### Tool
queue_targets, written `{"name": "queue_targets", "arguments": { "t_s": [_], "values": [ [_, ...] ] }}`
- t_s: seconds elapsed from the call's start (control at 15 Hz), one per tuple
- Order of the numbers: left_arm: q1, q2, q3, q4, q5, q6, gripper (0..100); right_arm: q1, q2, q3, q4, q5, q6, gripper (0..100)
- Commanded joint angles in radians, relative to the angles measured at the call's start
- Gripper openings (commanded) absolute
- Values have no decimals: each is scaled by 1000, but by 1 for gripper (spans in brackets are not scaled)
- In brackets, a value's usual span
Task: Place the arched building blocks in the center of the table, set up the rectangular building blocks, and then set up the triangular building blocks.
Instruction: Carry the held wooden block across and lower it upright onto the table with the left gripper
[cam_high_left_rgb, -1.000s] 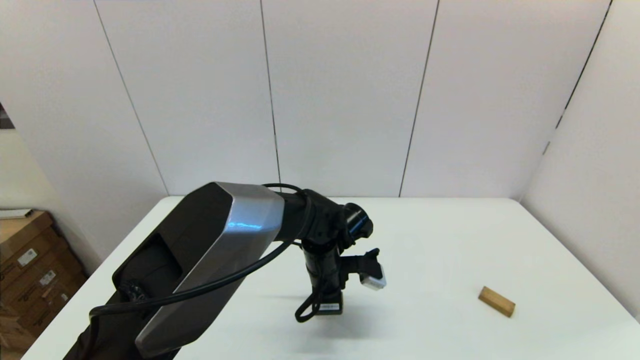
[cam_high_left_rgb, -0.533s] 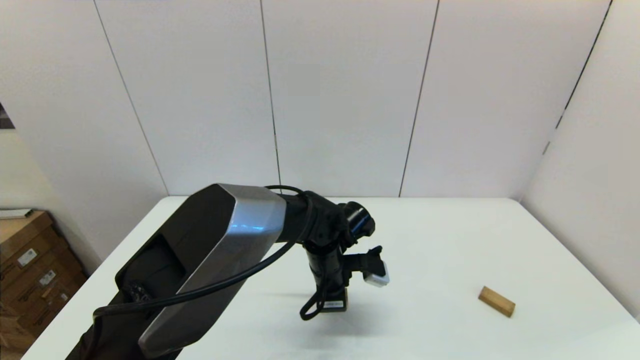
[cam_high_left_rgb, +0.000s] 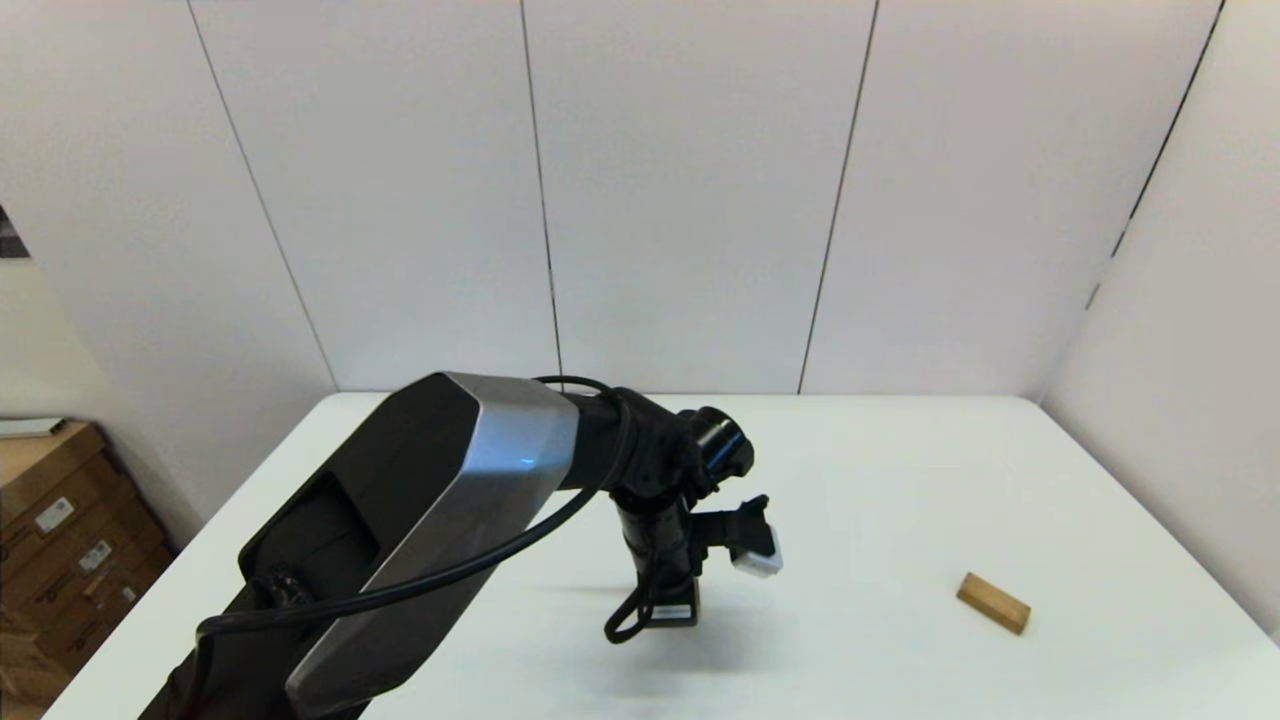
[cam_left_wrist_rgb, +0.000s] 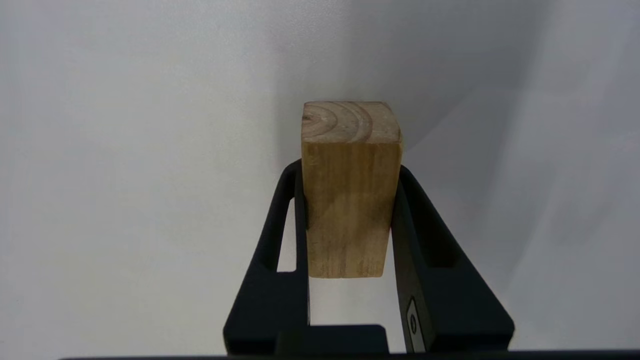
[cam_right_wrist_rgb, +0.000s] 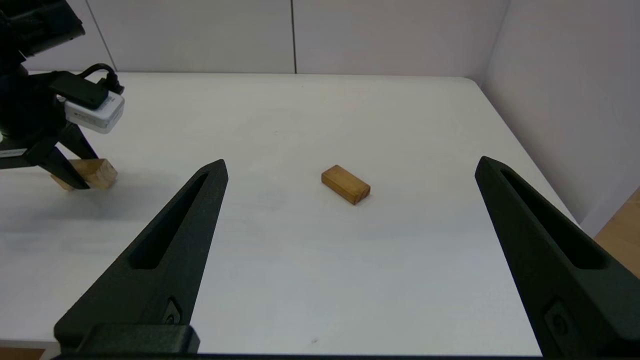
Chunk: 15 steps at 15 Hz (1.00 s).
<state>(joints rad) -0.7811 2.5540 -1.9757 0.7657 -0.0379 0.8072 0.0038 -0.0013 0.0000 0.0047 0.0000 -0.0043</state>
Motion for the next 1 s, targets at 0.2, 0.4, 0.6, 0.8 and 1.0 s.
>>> {"name": "queue_targets", "arguments": {
  "t_s": [0.2, 0.4, 0.6, 0.8, 1.0],
  "values": [
    [0, 2, 0, 6, -4, 18, 0, 1, 0, 2, 0, 0, 0, 100],
    [0, 2, 0, 10, -5, 40, 0, 1, 0, 0, 0, 0, 0, 100],
    [0, 2, 0, 12, 0, 41, 0, 1, 0, 2, 0, 0, 0, 100],
    [0, 3, 0, 15, 3, 41, 0, 1, 0, 2, 0, 2, 0, 100],
    [0, 3, 0, 15, 3, 41, 0, 1, 0, 0, 0, 0, 0, 100]
  ]
}}
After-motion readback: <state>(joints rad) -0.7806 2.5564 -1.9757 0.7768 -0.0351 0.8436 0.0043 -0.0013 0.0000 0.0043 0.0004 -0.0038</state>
